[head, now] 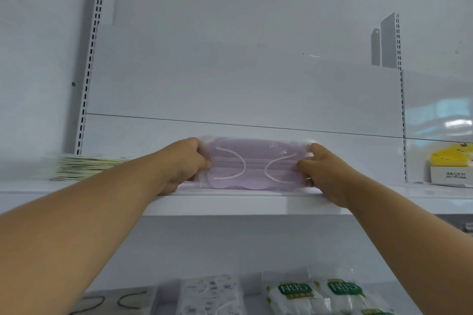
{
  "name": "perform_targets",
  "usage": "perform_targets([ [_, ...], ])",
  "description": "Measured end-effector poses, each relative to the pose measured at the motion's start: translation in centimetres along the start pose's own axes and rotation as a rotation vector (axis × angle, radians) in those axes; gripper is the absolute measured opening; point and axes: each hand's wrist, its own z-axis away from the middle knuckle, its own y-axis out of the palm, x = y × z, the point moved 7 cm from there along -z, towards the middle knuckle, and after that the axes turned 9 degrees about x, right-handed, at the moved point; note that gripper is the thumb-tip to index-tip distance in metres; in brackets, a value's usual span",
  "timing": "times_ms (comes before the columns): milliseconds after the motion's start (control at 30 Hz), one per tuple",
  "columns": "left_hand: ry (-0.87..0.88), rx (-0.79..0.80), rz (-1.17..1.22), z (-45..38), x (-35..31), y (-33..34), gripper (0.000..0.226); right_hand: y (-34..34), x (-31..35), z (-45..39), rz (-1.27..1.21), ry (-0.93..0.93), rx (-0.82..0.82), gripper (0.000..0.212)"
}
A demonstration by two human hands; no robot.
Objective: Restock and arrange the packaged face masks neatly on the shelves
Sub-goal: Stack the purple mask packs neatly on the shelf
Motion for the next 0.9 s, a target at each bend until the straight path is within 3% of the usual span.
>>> perform_targets([
  [100, 0.028, -0.053, -0.032, -0.1, -0.5, -0.7, 0.012, -0.5, 0.8, -0.5, 0.012, 0.003, -0.025, 0.020],
  [200, 0.011, -0.042, -0.079, -0.2, -0.3, -0.7, 0.019, 0.3, 0.8, -0.3, 0.092, 0.074, 0.062, 0.007],
  [333, -0.010, -0.071, -0.090, -0.2, 0.0, -0.9, 0.021, 0.4, 0.5, 0.0, 0.010, 0.108, 0.047, 0.027],
  [433, 0.012, -0.190, -0.019, 0.1, -0.5, -2.6, 0.026, 0.4, 1.4, -0.4, -0.111, 0.061, 0.020, 0.024],
  [567, -0.001, -0.298, -0.043, 0.6, -0.2, -4.2, 0.032, 1.0, 2.2, -1.3, -0.005, 0.017, -0.007, 0.019],
  [700, -0.040, -0.180, -0.150, 0.3, 1.0, -3.3, 0.027, 2.0, 0.8, -1.4, 0.183, 0.101, 0.026, 0.021],
  [900, -0.048, -0.099, -0.100, -0.2, 1.3, -3.4, 0.022, 1.5, 0.8, -1.7, 0.140, 0.100, 0.058, 0.017],
])
